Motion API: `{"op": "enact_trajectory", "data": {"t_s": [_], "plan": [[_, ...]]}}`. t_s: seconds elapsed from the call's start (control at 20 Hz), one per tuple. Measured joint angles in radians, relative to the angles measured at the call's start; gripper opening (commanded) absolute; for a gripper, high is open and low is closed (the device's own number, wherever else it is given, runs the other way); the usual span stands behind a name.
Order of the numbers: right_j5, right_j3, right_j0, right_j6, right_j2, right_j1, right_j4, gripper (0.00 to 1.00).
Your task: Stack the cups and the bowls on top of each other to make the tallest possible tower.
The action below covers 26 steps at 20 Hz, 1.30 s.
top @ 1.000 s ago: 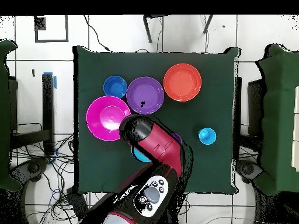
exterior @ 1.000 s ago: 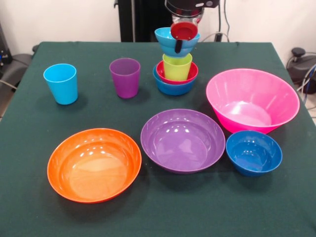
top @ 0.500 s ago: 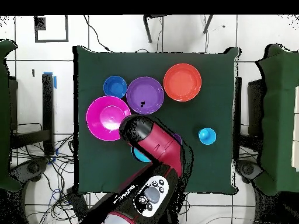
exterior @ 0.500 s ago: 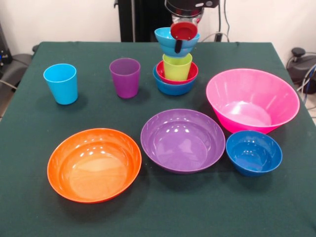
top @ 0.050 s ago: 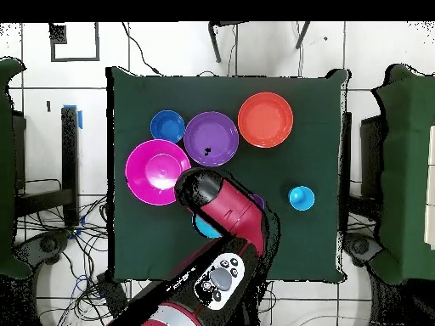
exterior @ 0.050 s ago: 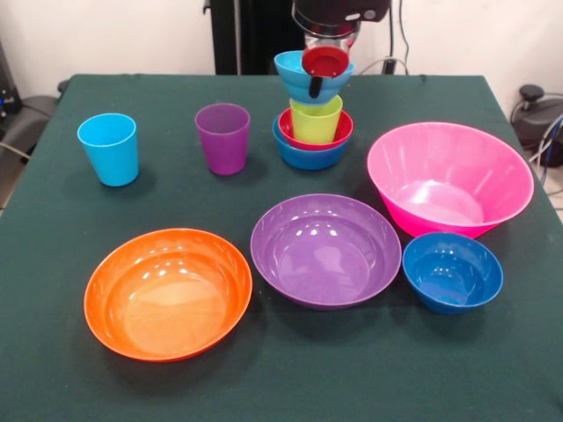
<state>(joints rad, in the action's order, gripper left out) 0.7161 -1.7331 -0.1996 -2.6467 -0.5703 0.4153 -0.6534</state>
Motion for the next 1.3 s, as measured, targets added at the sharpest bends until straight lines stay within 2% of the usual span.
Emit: {"op": "enact_trajectory", "data": {"t_s": [1.3], "plan": [[0.000,0.000,-0.001,0.000,-0.008,-0.013,0.000,0.00]]}}
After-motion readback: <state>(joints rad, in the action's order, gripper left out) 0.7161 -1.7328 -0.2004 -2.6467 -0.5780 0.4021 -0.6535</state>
